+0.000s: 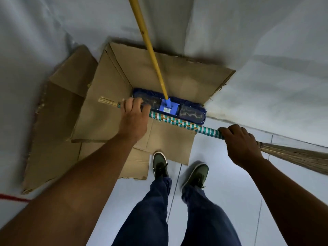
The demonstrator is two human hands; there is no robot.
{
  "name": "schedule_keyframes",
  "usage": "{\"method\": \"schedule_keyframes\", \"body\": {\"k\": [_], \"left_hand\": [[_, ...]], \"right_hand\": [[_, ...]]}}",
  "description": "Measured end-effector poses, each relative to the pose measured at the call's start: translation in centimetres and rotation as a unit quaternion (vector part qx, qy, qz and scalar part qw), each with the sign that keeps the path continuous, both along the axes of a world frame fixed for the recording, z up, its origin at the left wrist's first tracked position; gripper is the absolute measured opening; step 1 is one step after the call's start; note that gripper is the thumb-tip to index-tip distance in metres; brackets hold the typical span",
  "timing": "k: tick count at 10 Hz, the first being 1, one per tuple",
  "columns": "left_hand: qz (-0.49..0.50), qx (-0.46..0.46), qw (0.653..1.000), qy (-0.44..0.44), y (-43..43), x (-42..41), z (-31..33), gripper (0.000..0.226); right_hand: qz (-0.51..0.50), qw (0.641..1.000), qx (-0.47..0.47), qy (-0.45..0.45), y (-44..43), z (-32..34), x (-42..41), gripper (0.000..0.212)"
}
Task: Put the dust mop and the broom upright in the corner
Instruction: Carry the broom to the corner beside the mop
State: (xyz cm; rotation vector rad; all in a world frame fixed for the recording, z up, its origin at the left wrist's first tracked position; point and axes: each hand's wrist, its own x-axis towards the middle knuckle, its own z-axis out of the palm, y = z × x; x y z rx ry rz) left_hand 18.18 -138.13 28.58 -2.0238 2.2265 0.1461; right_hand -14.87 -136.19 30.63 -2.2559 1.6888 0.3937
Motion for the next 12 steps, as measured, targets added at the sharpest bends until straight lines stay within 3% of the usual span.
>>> {"method": "schedule_keyframes", "body": {"k": [2, 3, 4, 5, 7, 10, 12], "left_hand": [[0.048, -0.036, 0.997, 0.048, -0.9, -2.6, -14.1, 0.032], [0.044, -0.021, 0.997, 0.054, -1.2, -2.4, -25.1, 0.027], [0.037, -0.018, 0.998, 0.051, -1.8, -1.8, -32.1, 0.024], [0.028, -0.009, 0.999, 0.031, -2.8, -1.4, -40.9, 0.026], [0.077, 0.049, 0.994, -0.068, -3.9, -0.3, -50.2, 0.026], [0.103, 0.079, 0.990, -0.048, -6.9, 0.9, -53.2, 0.037], [0.110, 0.108, 0.988, -0.027, -7.2, 0.6, -53.3, 0.051]], "right_hand": [[0.004, 0.999, -0.008, -0.038, -3.0, -13.1, -1.6, 0.042], [0.025, 0.998, -0.004, -0.061, -3.9, -24.6, -2.5, 0.044], [0.059, 0.996, 0.014, -0.066, -4.1, -32.0, -2.6, 0.047], [0.076, 0.996, 0.015, -0.046, -4.2, -41.5, -2.6, 0.050], [0.084, 0.994, 0.038, -0.058, -5.7, -52.9, -0.2, 0.045], [0.050, 0.995, 0.057, -0.062, -9.2, -57.2, 1.9, 0.046], [0.032, 0.999, 0.015, -0.002, -9.9, -56.2, 2.6, 0.034]]}}
